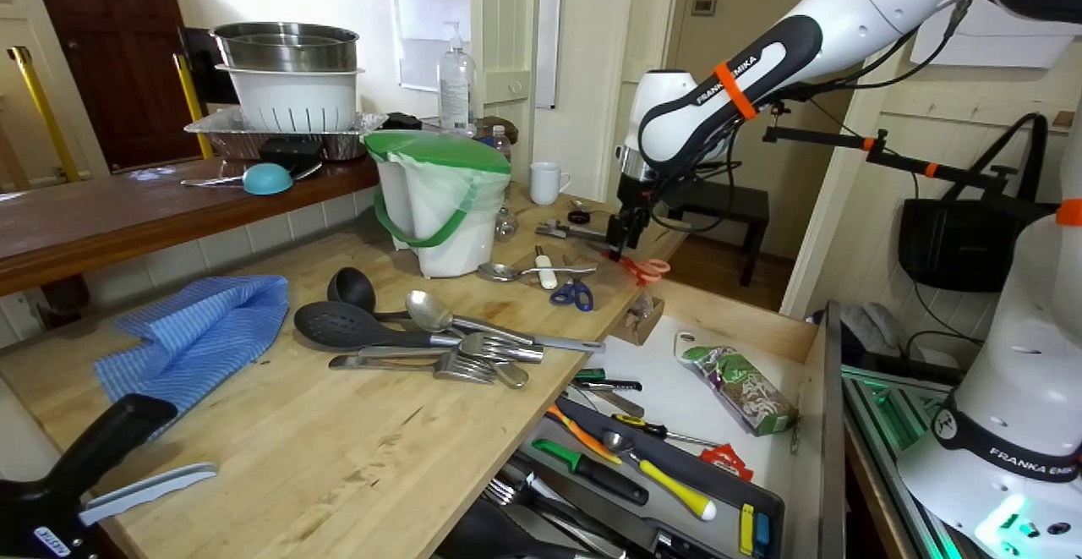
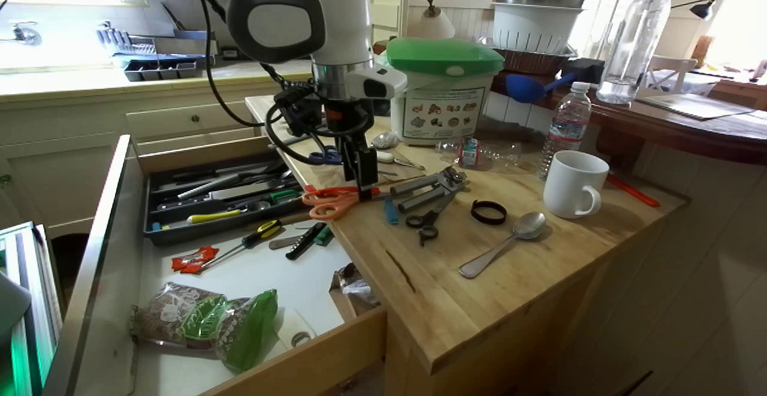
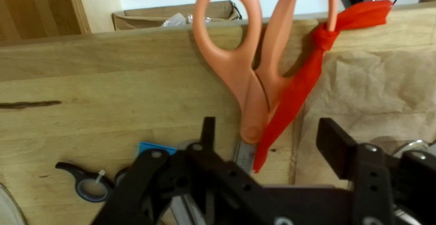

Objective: Place the peach scissors inside the open cabinet drawer

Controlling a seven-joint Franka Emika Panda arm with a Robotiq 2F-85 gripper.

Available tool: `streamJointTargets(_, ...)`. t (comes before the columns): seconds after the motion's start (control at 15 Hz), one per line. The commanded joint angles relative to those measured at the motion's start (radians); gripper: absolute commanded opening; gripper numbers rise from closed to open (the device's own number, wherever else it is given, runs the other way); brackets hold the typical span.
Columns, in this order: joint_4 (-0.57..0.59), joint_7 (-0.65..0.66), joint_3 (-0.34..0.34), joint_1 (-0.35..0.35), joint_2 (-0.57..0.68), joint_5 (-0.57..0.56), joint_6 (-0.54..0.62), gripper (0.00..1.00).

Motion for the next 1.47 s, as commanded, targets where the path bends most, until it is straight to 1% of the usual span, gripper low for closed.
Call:
streamJointTargets(0.0,0.0,0.068,-0.023,0.011,0.008,-0.042,0.032,1.0)
streamJointTargets(0.13,0.007,0.083,-0.027,0.01,0.014,-0.041,0.029,1.0)
streamJointTargets(0.2,0.013,0.093,-0.029,0.009,0.021,-0.041,0.022,0.93)
streamJointTargets(0.27,0.019,0.103,-0.03,0.01,0.028,-0.041,0.018,0.89)
streamJointTargets(0.33,0.023,0.115,-0.031,0.01,0.036,-0.038,0.015,0.72)
streamJointTargets(0.4,0.028,0.124,-0.032,0.01,0.044,-0.036,0.013,0.65)
streamJointTargets(0.47,0.031,0.132,-0.032,0.01,0.051,-0.034,0.012,0.64)
streamJointTargets(0.53,0.034,0.14,-0.032,0.011,0.057,-0.034,0.012,0.54)
streamJointTargets(0.67,0.048,0.154,-0.032,0.01,0.075,-0.03,0.008,0.49)
streamJointTargets(0.73,0.053,0.159,-0.031,0.009,0.081,-0.027,0.007,0.44)
streamJointTargets(0.8,0.06,0.163,-0.031,0.01,0.082,-0.027,0.003,0.41)
streamJointTargets(0.87,0.064,0.168,-0.03,0.01,0.087,-0.024,0.004,0.29)
streamJointTargets(0.93,0.067,0.171,-0.03,0.009,0.089,-0.022,0.003,0.19)
streamJointTargets(1.07,0.075,0.175,-0.029,0.01,0.093,-0.023,0.001,0.04)
streamJointTargets(1.13,0.077,0.179,-0.03,0.011,0.094,-0.025,-0.001,0.01)
streamJointTargets(1.2,0.08,0.182,-0.031,0.012,0.096,-0.026,-0.001,0.06)
streamJointTargets(1.4,0.074,0.182,-0.025,0.014,0.074,-0.019,-0.041,0.06)
